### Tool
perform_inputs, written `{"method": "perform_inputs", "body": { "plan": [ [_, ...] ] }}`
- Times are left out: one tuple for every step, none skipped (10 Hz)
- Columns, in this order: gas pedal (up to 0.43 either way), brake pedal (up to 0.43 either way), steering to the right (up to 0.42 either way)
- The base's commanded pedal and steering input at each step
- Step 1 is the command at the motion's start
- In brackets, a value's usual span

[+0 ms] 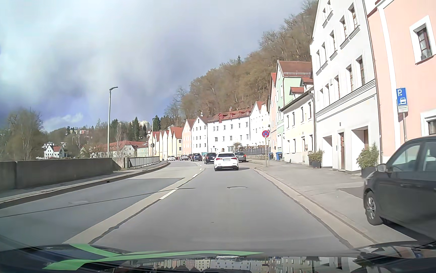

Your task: Follow the waypoints while adhering to traffic rules and regulations

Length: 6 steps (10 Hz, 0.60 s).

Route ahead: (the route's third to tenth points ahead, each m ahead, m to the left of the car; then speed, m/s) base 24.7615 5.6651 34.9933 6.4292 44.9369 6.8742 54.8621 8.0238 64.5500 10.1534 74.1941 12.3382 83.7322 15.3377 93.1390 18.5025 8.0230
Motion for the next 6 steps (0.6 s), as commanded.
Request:
{"method": "perform_inputs", "body": {
  "plan": [
    [0.118, 0.0, -0.009],
    [0.138, 0.0, -0.014],
    [0.138, 0.0, -0.015],
    [0.138, 0.0, -0.015],
    [0.15, 0.0, -0.015],
    [0.15, 0.0, -0.015]
  ]
}}
